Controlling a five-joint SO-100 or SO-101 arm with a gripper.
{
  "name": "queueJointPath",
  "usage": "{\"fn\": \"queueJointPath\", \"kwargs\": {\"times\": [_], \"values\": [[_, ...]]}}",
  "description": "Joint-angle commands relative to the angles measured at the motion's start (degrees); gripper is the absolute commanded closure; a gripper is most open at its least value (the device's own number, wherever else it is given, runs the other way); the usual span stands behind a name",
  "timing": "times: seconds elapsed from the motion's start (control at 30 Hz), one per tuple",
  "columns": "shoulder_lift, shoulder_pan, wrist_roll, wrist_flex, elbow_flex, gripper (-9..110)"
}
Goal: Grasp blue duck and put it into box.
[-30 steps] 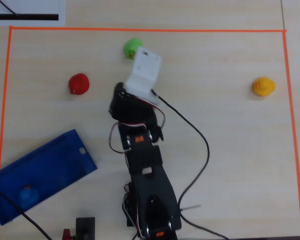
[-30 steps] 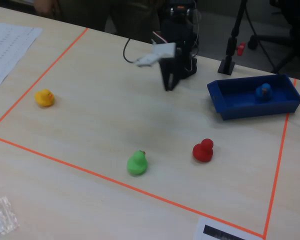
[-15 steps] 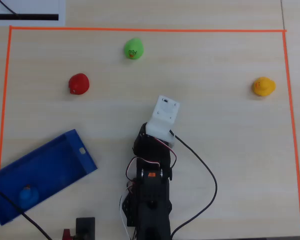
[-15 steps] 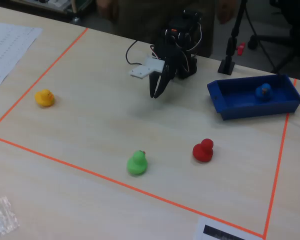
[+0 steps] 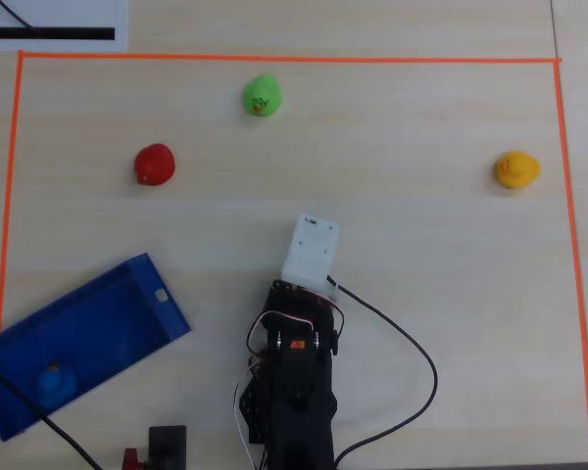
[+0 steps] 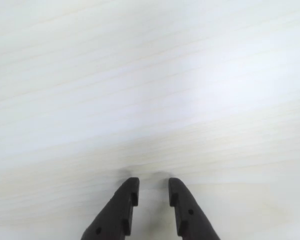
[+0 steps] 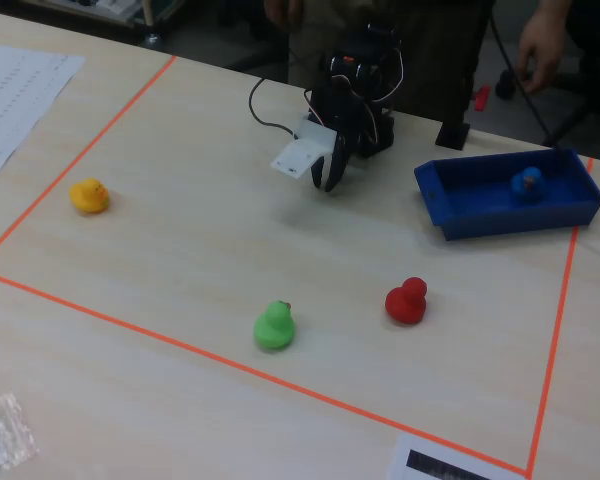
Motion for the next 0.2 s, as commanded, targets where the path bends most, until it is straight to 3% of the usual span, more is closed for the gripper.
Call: {"fn": "queueJointPath", "kwargs": {"times": [0.0,0.17], "values": [[-1.0,0.3,0.4,1.1,-0.2,96],[-1.0,0.3,0.4,1.1,-0.2,96]]}}
